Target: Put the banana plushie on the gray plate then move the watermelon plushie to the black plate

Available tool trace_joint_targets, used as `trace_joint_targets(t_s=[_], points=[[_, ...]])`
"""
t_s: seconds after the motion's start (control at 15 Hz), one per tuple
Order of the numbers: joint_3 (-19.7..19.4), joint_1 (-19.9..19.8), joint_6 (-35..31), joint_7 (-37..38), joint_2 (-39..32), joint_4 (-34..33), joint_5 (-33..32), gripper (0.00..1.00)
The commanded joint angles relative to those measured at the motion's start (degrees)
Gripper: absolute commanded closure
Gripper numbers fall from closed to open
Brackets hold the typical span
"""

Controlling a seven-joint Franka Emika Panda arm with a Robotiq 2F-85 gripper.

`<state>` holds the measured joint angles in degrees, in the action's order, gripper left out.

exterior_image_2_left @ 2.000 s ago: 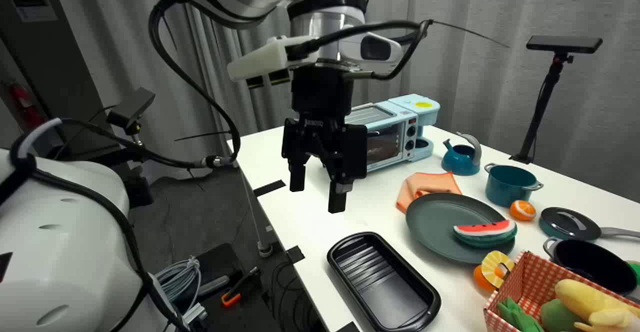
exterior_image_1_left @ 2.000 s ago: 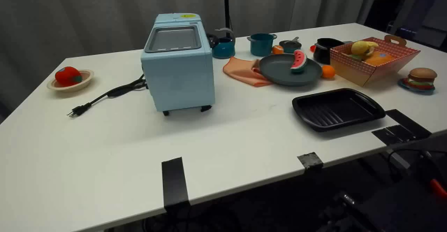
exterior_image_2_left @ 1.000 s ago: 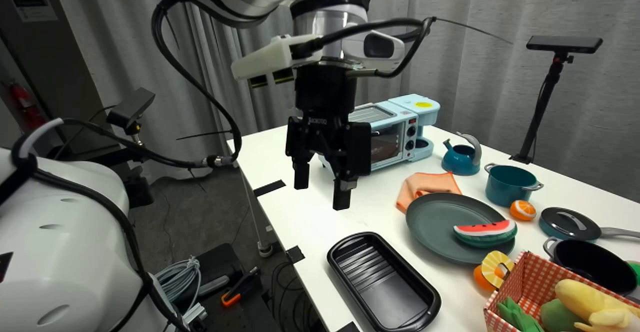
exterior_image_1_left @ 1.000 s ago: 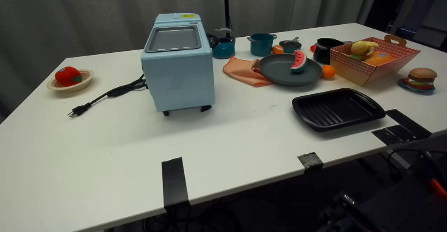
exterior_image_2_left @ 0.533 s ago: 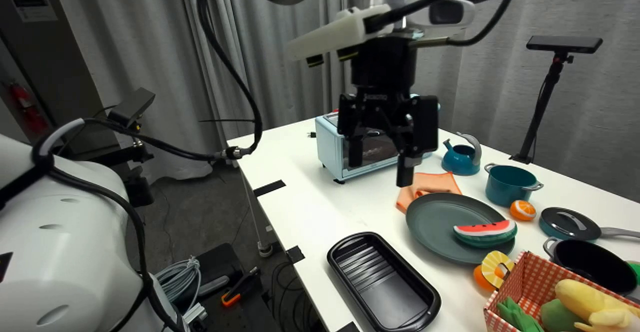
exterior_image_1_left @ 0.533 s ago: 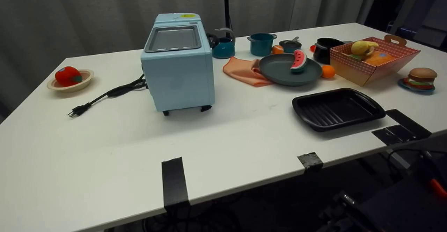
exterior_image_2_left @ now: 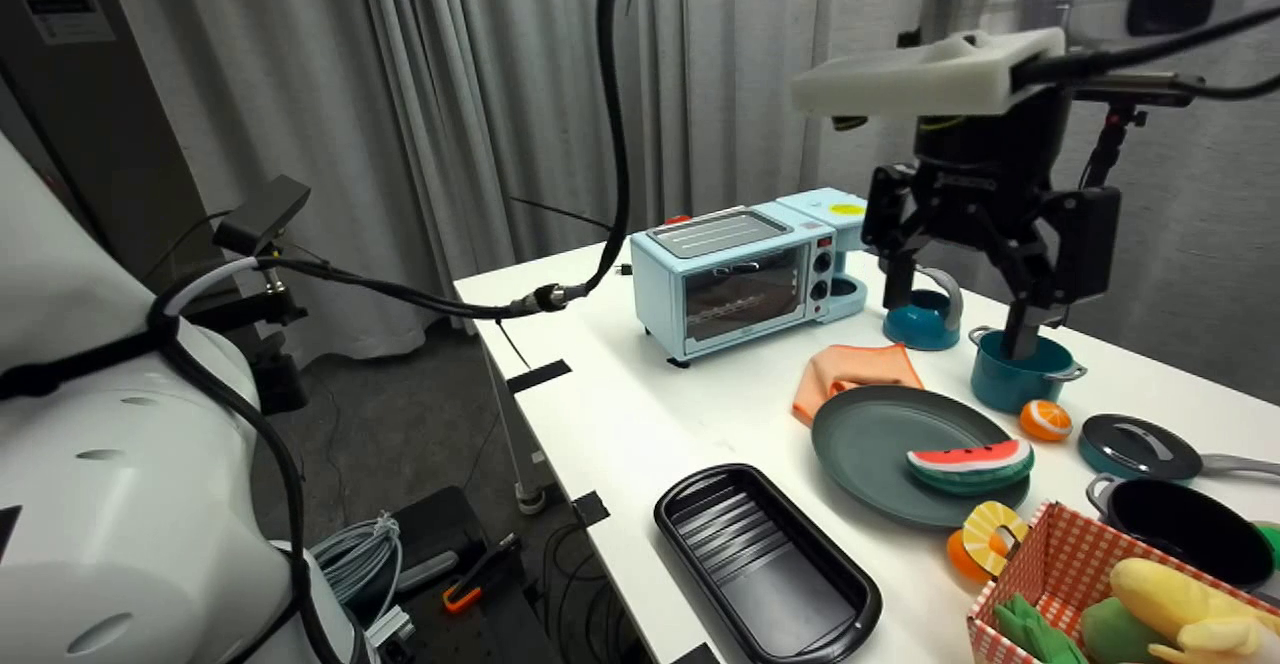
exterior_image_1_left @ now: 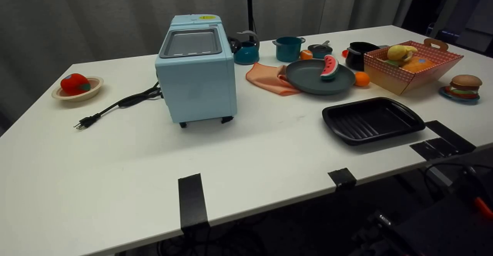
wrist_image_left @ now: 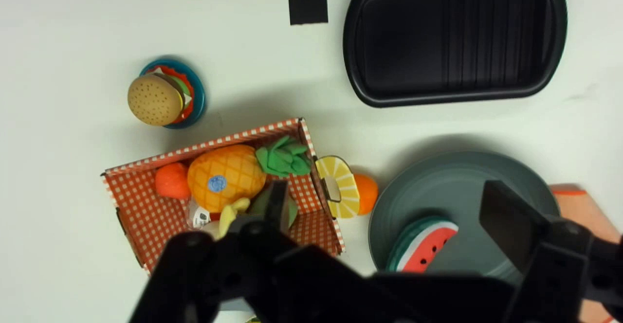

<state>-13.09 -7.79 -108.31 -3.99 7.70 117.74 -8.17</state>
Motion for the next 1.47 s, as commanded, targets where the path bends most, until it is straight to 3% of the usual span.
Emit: trace_joint_targets(t_s=[0.0, 0.6, 0.67, 1.4], points=[[-0.67, -1.78, -2.81, -1.18, -10.01, -9.08, 5.99, 0.00], [-0.50, -6.34, -4.06, 0.38, -23.94, -22.57, 8.82, 0.00], [0.08, -5.68, -4.17, 0.31, -21.29, -18.82, 7.67, 0.00], [0.06, -6.36, -3.04, 1.05, -24.94, -22.65, 7.03, 0.00]])
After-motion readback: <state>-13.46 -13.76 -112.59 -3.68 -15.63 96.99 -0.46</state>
